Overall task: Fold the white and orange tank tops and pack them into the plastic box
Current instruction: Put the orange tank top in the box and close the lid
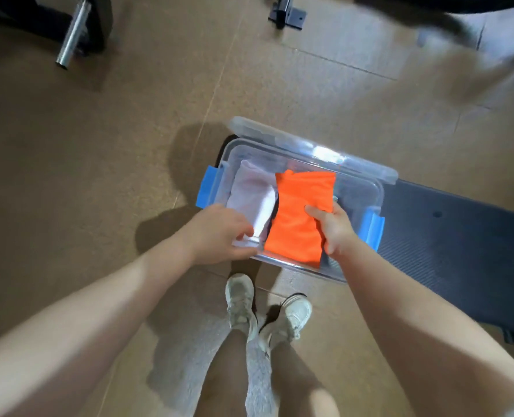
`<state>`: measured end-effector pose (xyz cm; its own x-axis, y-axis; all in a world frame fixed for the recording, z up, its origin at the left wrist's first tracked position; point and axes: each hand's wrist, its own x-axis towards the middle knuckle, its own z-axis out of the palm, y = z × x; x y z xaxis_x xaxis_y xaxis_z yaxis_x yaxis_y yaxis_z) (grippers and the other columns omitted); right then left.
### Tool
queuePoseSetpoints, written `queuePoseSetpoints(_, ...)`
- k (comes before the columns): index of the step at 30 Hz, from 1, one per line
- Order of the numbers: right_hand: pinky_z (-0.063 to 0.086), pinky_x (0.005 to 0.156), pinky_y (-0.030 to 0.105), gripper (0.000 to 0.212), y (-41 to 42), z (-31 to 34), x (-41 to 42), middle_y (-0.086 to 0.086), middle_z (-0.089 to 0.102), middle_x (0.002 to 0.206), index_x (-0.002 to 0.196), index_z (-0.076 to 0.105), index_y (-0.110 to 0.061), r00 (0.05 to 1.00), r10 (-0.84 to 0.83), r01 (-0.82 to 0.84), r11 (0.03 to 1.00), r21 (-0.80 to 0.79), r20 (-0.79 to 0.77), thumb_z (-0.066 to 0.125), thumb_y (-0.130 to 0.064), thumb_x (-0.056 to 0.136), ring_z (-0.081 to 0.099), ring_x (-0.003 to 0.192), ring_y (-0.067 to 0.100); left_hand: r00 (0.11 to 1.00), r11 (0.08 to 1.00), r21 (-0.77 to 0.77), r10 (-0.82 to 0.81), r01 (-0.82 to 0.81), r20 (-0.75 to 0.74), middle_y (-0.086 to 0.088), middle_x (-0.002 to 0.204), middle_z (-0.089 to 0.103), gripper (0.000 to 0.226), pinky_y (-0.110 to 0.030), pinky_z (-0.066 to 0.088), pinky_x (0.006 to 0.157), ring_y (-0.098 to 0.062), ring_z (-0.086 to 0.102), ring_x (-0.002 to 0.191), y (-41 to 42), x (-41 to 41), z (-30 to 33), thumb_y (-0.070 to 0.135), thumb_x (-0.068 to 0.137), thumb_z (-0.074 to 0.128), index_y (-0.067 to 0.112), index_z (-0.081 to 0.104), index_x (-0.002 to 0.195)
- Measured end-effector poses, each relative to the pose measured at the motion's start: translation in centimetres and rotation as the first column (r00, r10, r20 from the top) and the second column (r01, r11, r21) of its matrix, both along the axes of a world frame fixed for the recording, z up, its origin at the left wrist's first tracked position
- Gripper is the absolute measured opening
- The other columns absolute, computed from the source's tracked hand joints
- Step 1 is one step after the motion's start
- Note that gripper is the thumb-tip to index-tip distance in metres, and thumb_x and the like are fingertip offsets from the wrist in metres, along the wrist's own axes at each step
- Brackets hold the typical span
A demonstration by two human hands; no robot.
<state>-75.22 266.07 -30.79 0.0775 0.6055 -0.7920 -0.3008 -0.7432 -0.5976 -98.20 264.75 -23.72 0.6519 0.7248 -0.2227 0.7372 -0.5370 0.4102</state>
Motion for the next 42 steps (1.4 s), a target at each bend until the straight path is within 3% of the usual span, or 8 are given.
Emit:
queuePoseSetpoints(7,0.054,0.087,0.042,0.043,-1.1,-4.9,-1.7,0.013,0.067,0.105,0.12,0.051,-0.001,0.954,0.112,-0.08,0.989,-0.125,0.277,0.068,-0.014,0.082,0.067,0.082,0.02,0.981,0.982,0.086,-0.173,0.166,0.089,0.001,0.055,0.055,0.042,-0.025,0.042,0.039,-0.022,0.055,0.047,-1.1,-1.8,-4.6,0.051,0.08,0.046,0.017,0.061,0.06)
queuePoseSetpoints(11,0.029,0.108,0.042,0.086,-2.2,-3.5,-2.2,0.023,0.036,0.141,0.139,0.03,-0.001,0.332,0.341,-0.559,0.822,-0.108,0.879,0.075,-0.036,0.074,0.035,0.128,0.036,0.983,0.992,0.05,-0.118,0.112,0.137,0.005,0.055,0.056,0.042,-0.022,0.04,0.037,-0.017,0.054,0.046,-0.9,-1.6,-5.3,0.053,0.08,0.044,0.02,0.061,0.06)
queuePoseSetpoints(13,0.037,0.103,0.048,0.09,-3.2,-2.5,-2.6,0.023,0.039,0.137,0.137,0.035,-0.005,0.124,0.319,-0.85,0.522,-0.065,0.94,0.079,-0.038,0.066,0.04,0.122,0.039,0.985,0.995,0.03,-0.102,0.099,0.137,0.006,0.055,0.055,0.043,-0.021,0.036,0.036,-0.015,0.053,0.044,-1.2,-1.5,-5.3,0.054,0.079,0.043,0.021,0.062,0.059)
queuePoseSetpoints(16,0.034,0.106,0.052,0.091,-2.8,-2.6,-2.5,0.02,0.037,0.139,0.141,0.031,-0.009,-0.121,0.451,-0.96,0.174,-0.22,0.884,0.077,-0.039,0.068,0.039,0.125,0.039,0.984,0.995,0.043,-0.096,0.091,0.147,0.008,0.055,0.055,0.044,-0.022,0.033,0.036,-0.014,0.053,0.044,-1.1,-1.5,-5.3,0.056,0.078,0.043,0.022,0.063,0.059)
queuePoseSetpoints(23,-0.006,0.118,0.041,0.091,-1.9,-5.1,-2.3,0.006,-0.019,0.157,0.147,-0.017,-0.014,-0.434,0.681,-0.822,-0.031,-0.569,0.59,0.04,-0.056,0.091,-0.014,0.145,0.023,0.986,0.997,0.061,-0.055,0.046,0.16,0.006,0.061,0.059,0.046,-0.024,0.038,0.039,-0.016,0.056,0.049,-1.6,-1.7,-5.8,0.057,0.078,0.043,0.019,0.067,0.065)
queuePoseSetpoints(28,0.048,0.081,0.041,0.034,0.7,-0.3,-3.2,0.018,0.06,0.118,0.113,0.058,-0.006,-0.061,0.476,-0.981,0.135,-0.141,0.877,0.042,-0.031,0.096,0.059,0.106,0.035,0.997,0.988,-0.145,0.054,-0.061,-0.051,0.003,0.095,0.063,0.043,-0.032,0.045,0.067,-0.018,0.06,0.088,-1.5,-1.9,-5.5,0.055,0.087,0.047,0.018,0.066,0.098)
queuePoseSetpoints(33,0.039,0.082,0.039,0.032,3.0,4.6,-3.3,0.015,0.063,0.109,0.106,0.062,-0.006,0.025,-0.124,-0.957,0.285,0.059,0.992,0.044,-0.017,0.082,0.057,0.098,0.035,0.979,0.967,-0.154,0.197,-0.201,-0.041,0.006,0.095,0.061,0.025,-0.028,0.044,0.062,-0.017,0.06,0.085,-0.9,-0.8,-2.5,0.034,0.093,0.047,0.019,0.066,0.1)
queuePoseSetpoints(42,0.024,0.108,0.043,0.039,8.6,6.5,-1.0,0.013,0.062,0.123,0.124,0.054,-0.015,-0.035,0.356,-0.889,0.416,-0.192,0.934,0.034,-0.037,0.099,0.051,0.12,0.031,0.939,0.96,0.068,0.251,-0.273,0.237,-0.007,0.107,0.062,0.033,-0.034,0.051,0.05,-0.025,0.064,0.071,3.3,0.3,1.2,0.026,0.084,0.041,0.009,0.065,0.099)
